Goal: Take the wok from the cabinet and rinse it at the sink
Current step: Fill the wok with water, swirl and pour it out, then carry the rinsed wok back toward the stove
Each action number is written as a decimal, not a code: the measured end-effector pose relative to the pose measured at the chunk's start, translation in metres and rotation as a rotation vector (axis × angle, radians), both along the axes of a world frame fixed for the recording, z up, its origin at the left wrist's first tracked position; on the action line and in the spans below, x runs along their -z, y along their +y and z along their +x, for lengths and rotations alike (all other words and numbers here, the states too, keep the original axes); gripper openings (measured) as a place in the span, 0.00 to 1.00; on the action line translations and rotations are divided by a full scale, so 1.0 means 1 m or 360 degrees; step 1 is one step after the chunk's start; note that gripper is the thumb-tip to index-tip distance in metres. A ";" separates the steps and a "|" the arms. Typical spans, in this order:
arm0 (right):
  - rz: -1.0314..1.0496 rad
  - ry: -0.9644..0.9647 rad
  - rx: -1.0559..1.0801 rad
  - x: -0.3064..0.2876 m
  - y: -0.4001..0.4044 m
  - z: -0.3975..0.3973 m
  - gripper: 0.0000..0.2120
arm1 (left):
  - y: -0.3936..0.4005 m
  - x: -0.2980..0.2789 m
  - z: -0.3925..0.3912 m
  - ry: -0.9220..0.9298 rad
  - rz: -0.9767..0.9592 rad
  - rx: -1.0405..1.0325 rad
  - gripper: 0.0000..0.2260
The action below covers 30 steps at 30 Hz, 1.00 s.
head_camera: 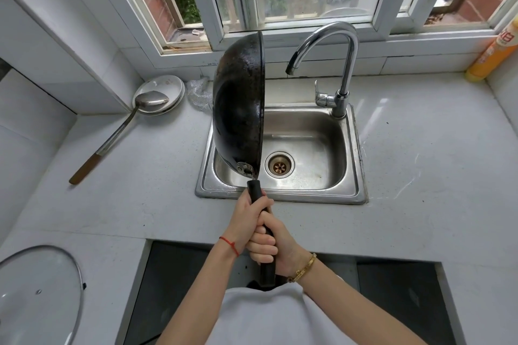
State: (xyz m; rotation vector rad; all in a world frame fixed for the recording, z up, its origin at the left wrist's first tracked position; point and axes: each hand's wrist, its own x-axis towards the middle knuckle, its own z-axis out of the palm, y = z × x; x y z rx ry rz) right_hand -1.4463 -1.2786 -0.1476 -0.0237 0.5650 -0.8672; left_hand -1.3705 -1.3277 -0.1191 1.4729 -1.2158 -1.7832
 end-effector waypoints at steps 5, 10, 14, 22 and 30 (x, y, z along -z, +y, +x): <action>0.0096 0.0001 -0.0022 0.004 0.003 -0.006 0.26 | 0.004 0.010 -0.005 0.0025 0.0040 -0.0045 0.05; 0.0097 0.0052 -0.0088 0.008 0.004 -0.012 0.25 | 0.007 0.017 -0.006 0.0071 0.0112 -0.0079 0.07; 0.0079 0.0127 -0.0139 0.003 0.001 -0.018 0.25 | 0.007 0.016 -0.010 0.0301 0.0165 -0.0133 0.07; -0.0181 0.0772 -0.0036 -0.027 -0.014 -0.024 0.15 | -0.008 -0.001 -0.012 0.0573 0.0128 -0.0095 0.08; -0.0493 0.1361 -0.0083 -0.027 -0.012 -0.022 0.09 | -0.016 0.005 0.005 0.0802 0.0313 0.0006 0.08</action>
